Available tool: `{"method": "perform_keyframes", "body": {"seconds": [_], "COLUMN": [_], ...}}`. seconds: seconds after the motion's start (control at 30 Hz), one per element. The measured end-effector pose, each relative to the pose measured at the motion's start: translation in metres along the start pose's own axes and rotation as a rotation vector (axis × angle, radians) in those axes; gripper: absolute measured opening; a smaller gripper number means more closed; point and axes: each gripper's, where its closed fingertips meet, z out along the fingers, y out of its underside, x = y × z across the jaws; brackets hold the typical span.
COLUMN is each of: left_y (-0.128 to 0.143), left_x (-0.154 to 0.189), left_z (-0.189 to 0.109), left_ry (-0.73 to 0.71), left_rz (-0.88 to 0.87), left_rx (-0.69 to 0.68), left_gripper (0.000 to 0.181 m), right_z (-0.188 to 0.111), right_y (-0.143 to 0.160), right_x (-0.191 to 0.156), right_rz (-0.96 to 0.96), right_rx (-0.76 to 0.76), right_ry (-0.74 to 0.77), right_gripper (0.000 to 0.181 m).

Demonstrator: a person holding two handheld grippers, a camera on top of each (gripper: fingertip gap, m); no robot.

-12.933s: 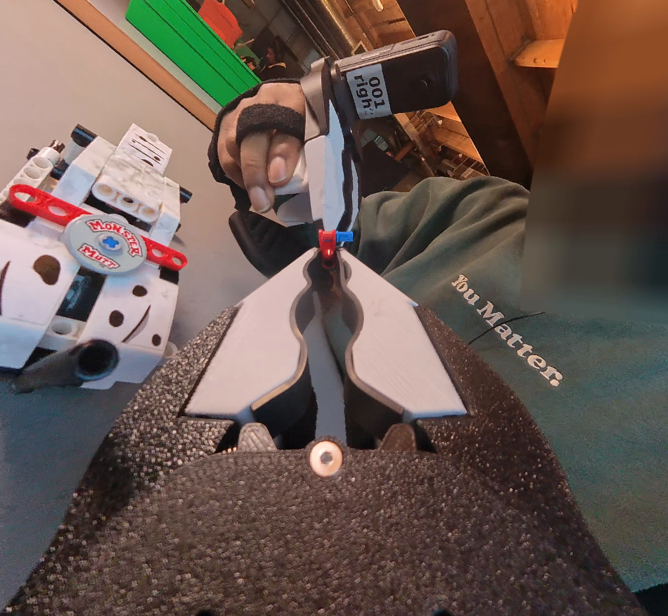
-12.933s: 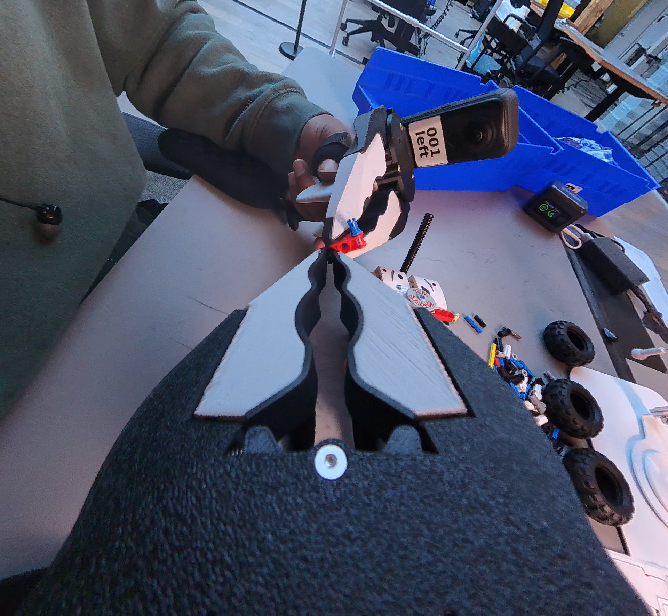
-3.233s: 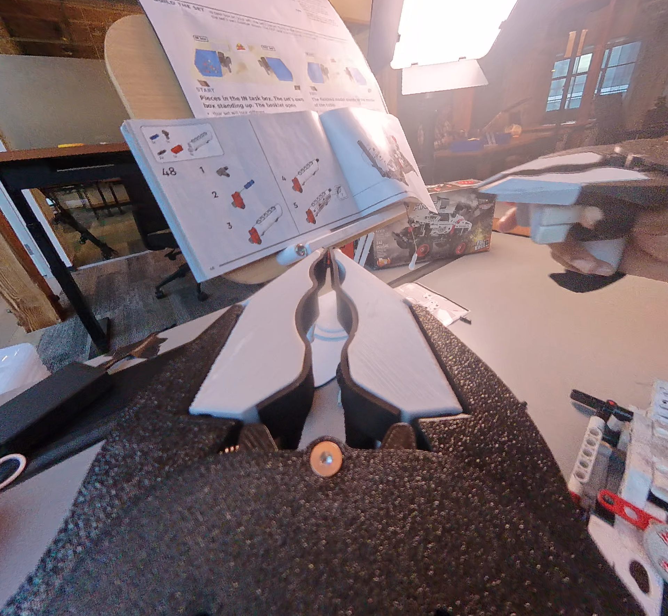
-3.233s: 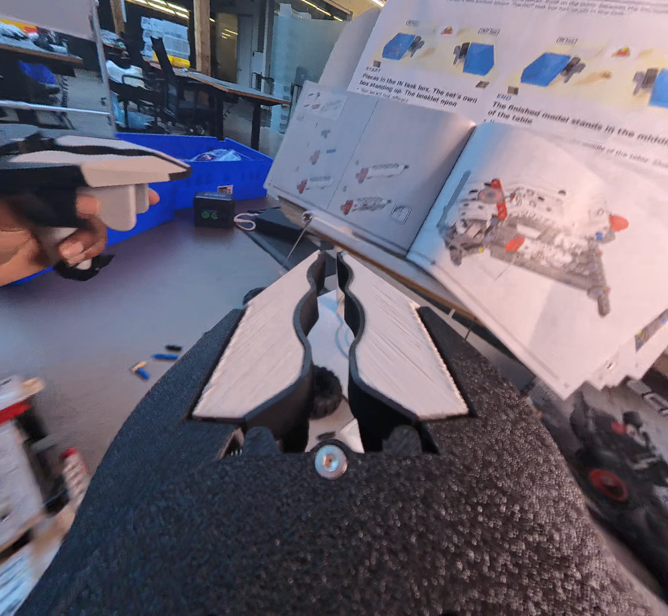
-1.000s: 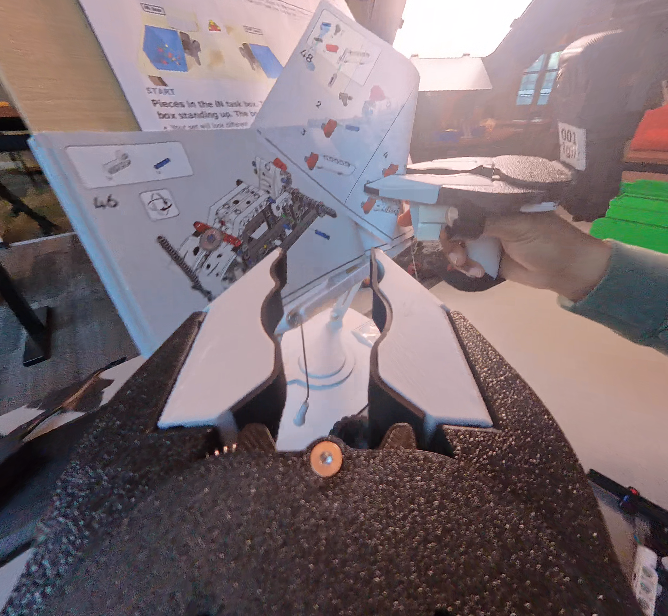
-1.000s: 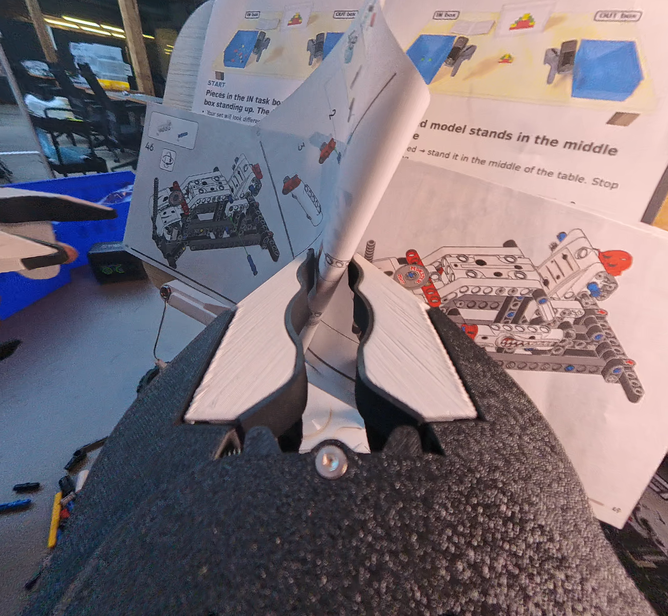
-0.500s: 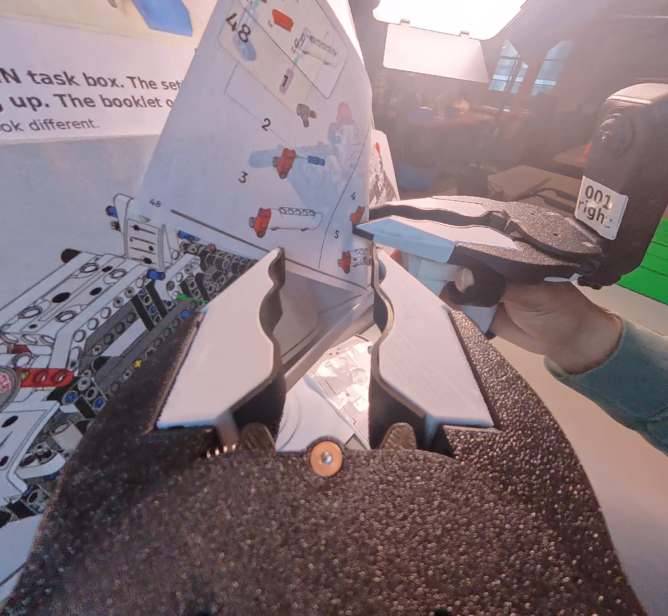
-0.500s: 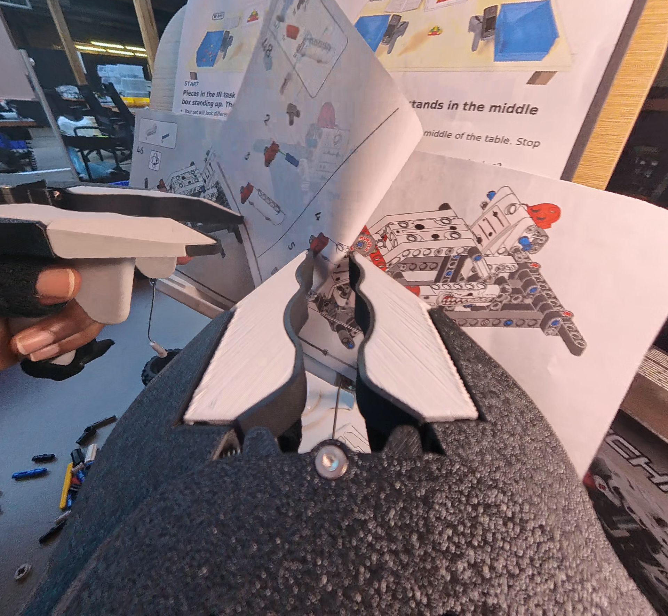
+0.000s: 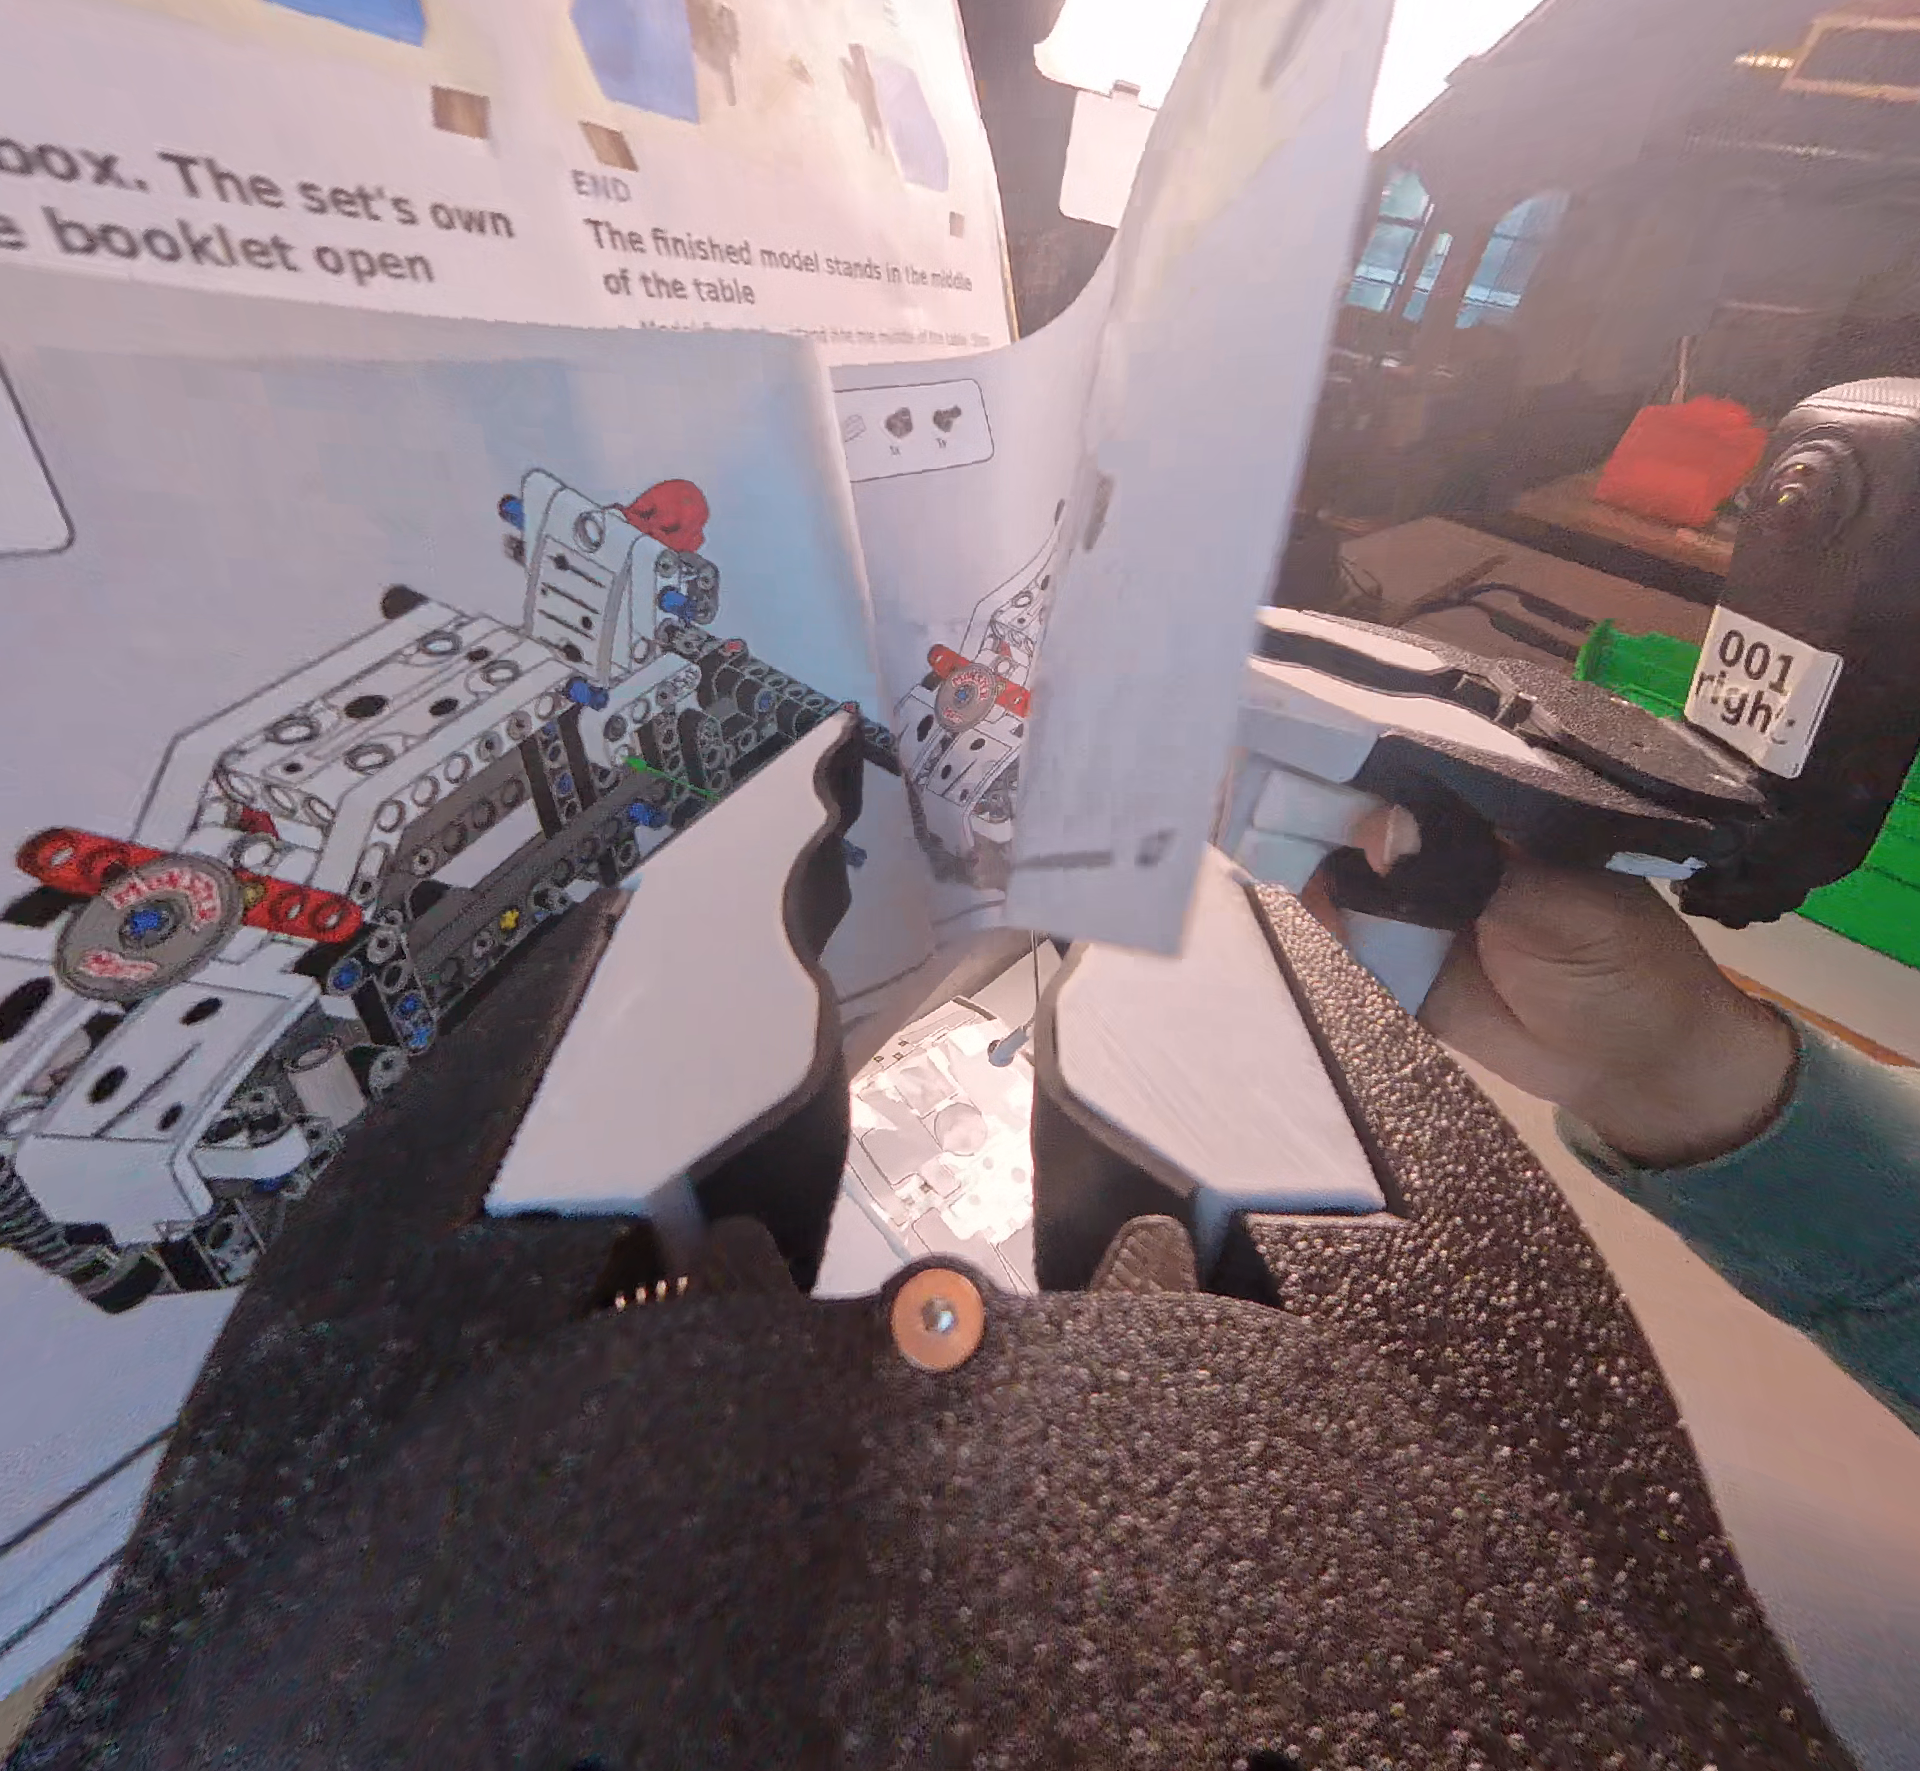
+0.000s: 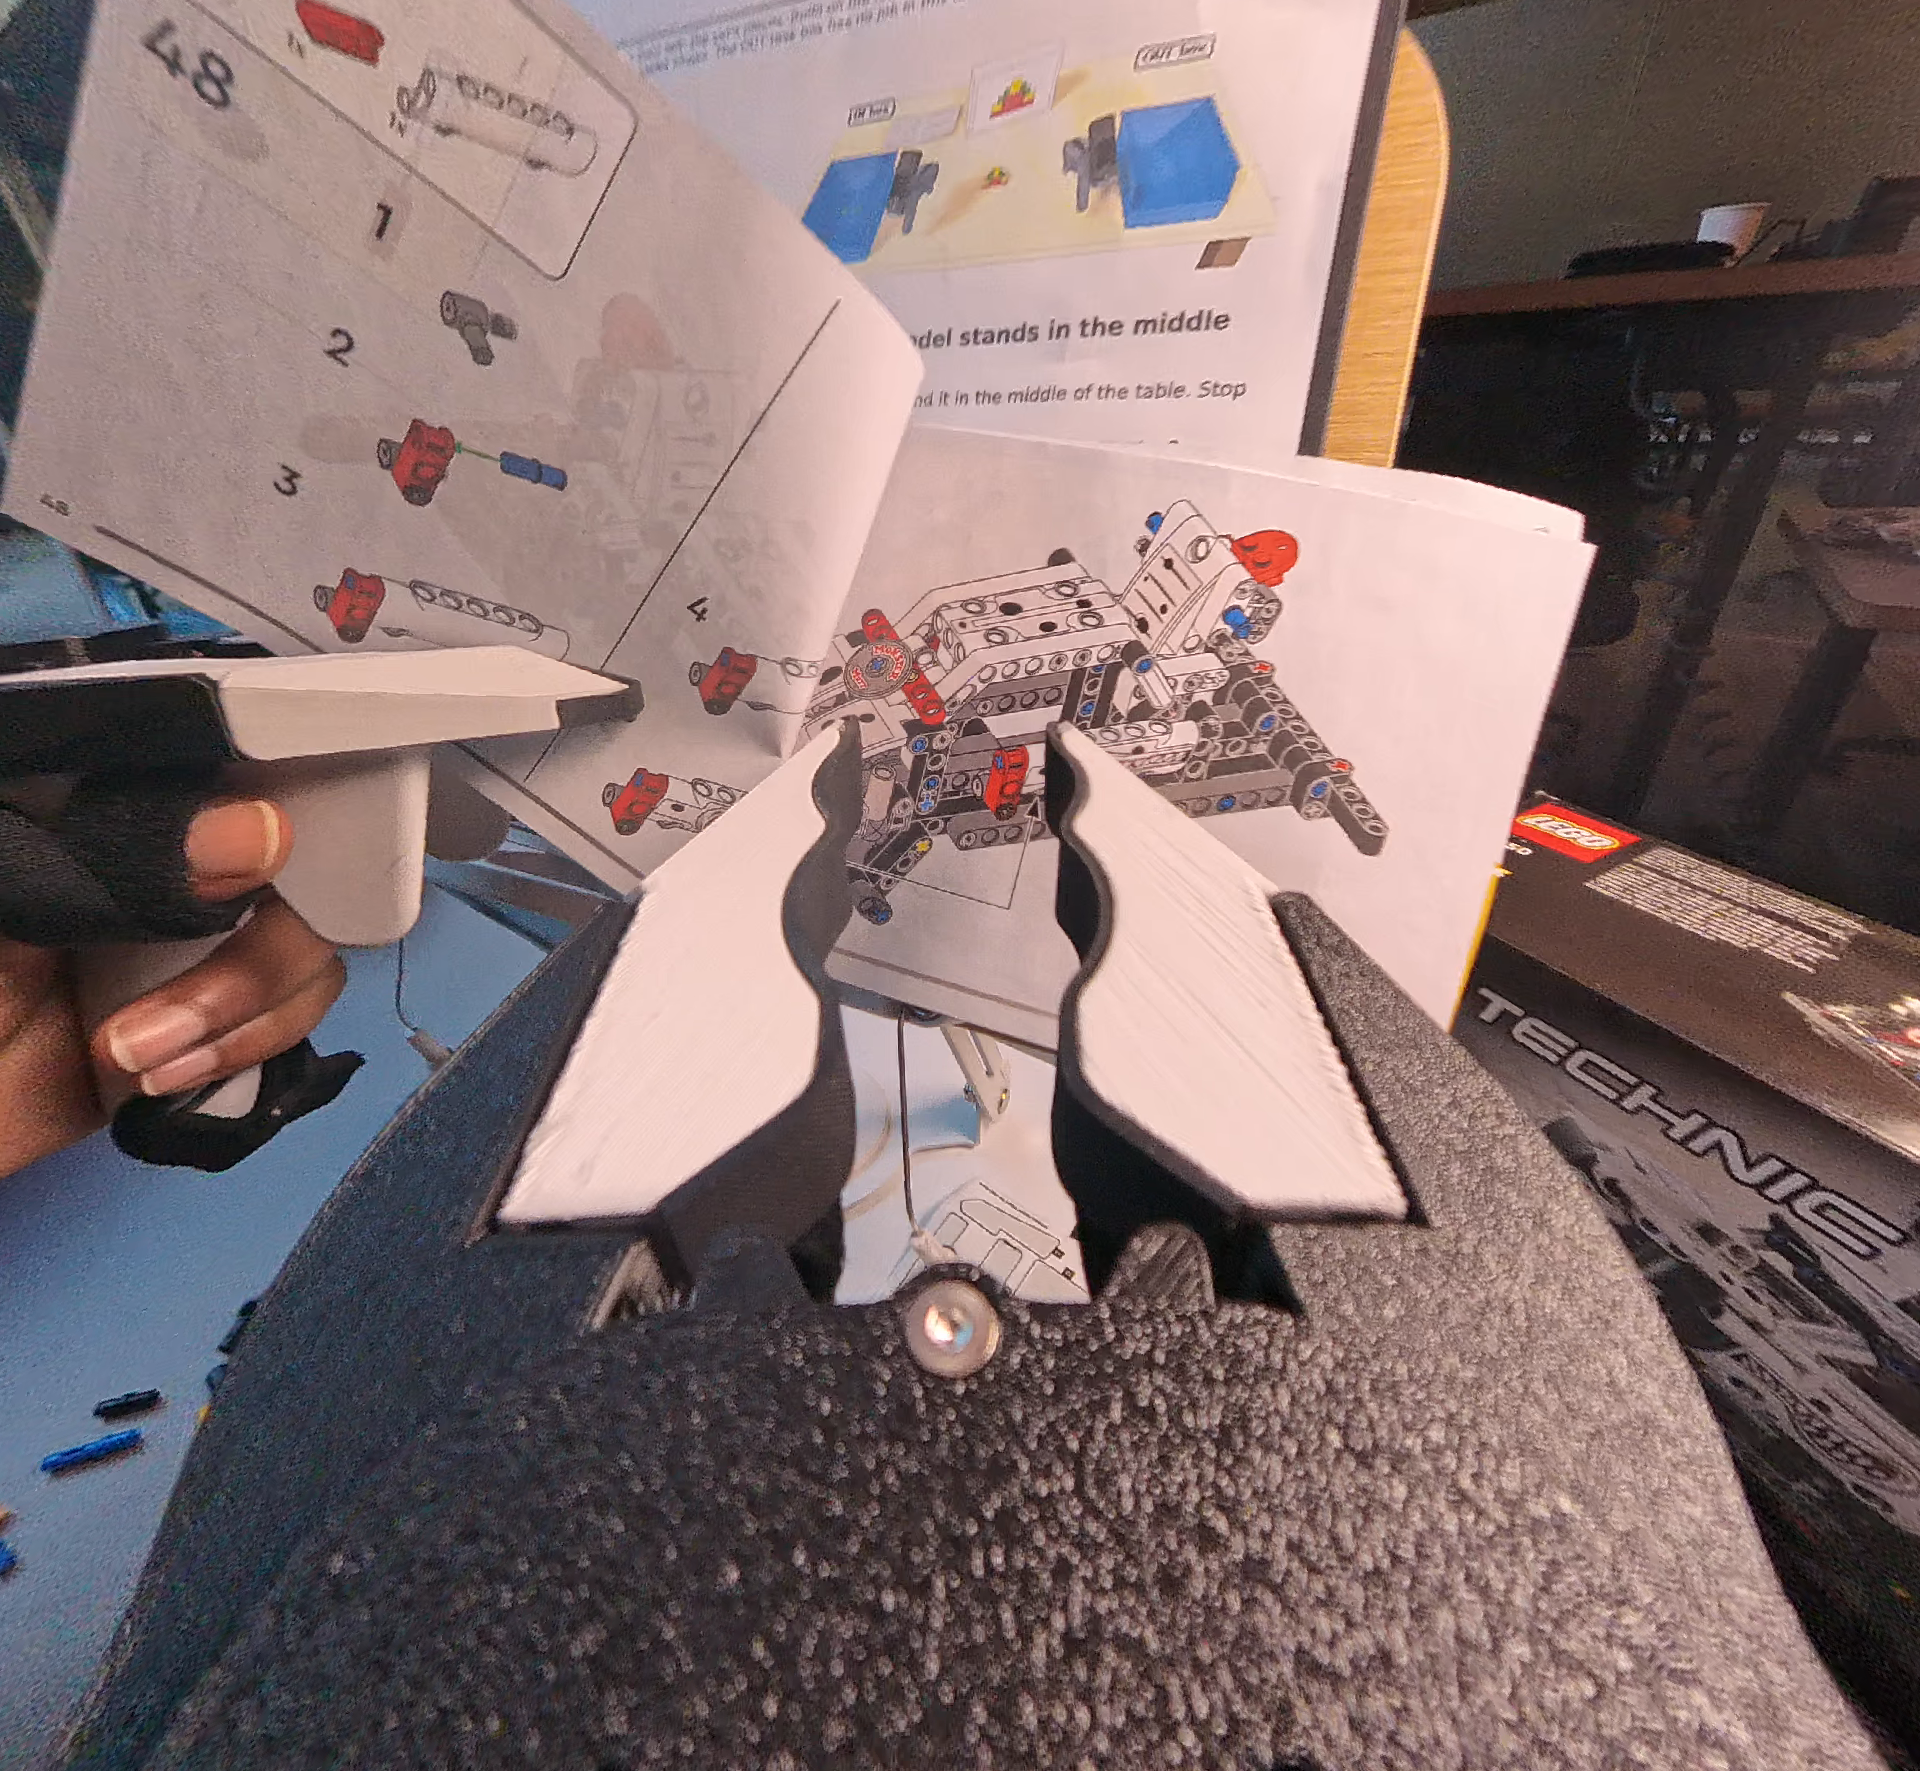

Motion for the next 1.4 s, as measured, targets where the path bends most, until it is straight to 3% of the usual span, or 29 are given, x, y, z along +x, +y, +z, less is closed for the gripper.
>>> {"method": "perform_keyframes", "body": {"seconds": [0.1,0.17,0.33,0.43,0.5,0.6,0.73,0.83,0.93,1.0,1.1,1.17,1.23,1.27,1.33,1.4], "left_y": [-0.003,-0.006,-0.002,0.007,0.007,0.001,0.013,0.021,0.022,0.024,0.027,0.028,0.029,0.029,0.03,0.03], "left_x": [0.016,0.028,0.082,0.108,0.111,0.085,-0.008,-0.049,-0.057,-0.057,-0.056,-0.056,-0.055,-0.055,-0.057,-0.061], "left_z": [0.0,0.001,0.011,0.012,0.006,-0.007,-0.028,-0.043,-0.05,-0.052,-0.055,-0.056,-0.056,-0.057,-0.06,-0.063], "left_ry": [0.038,0.07,0.277,0.388,0.411,0.299,-0.117,-0.267,-0.298,-0.296,-0.282,-0.272,-0.258,-0.255,-0.26,-0.269], "left_rz": [0.045,0.054,0.169,0.222,0.248,0.298,0.347,0.351,0.379,0.404,0.424,0.427,0.418,0.413,0.407,0.409], "left_rx": [0.005,0.016,-0.02,-0.071,-0.071,-0.048,-0.129,-0.162,-0.155,-0.151,-0.138,-0.124,-0.115,-0.113,-0.118,-0.125], "left_gripper": [0.023,0.026,0.056,0.071,0.074,0.067,0.046,0.04,0.034,0.037,0.042,0.042,0.043,0.043,0.042,0.039], "right_z": [-0.023,-0.031,-0.026,-0.018,-0.015,-0.015,-0.015,-0.015,-0.023,-0.04,-0.055,-0.044,-0.03,-0.02,0.002,0.013], "right_y": [-0.003,0.014,0.052,0.038,0.029,0.023,0.017,0.018,0.03,0.023,-0.02,-0.032,-0.015,0.001,0.037,0.056], "right_x": [-0.008,-0.019,-0.05,-0.047,-0.026,0.007,0.045,0.07,0.105,0.119,0.076,0.005,-0.072,-0.087,-0.076,-0.043], "right_rz": [-0.024,-0.165,-0.358,-0.281,-0.203,-0.091,-0.097,-0.134,-0.161,-0.162,-0.244,-0.307,-0.367,-0.375,-0.444,-0.485], "right_rx": [0.043,-0.008,-0.094,-0.03,-0.015,-0.008,-0.013,-0.047,-0.121,-0.089,0.119,0.185,0.121,0.025,-0.184,-0.3], "right_ry": [-0.06,-0.083,-0.069,-0.006,0.084,0.154,0.226,0.307,0.461,0.562,0.484,0.192,-0.156,-0.207,-0.13,-0.015], "right_gripper": [0.05,0.066,0.089,0.082,0.063,0.043,0.024,0.028,0.037,0.043,0.023,0.0,0.0,0.0,0.0,0.0]}}
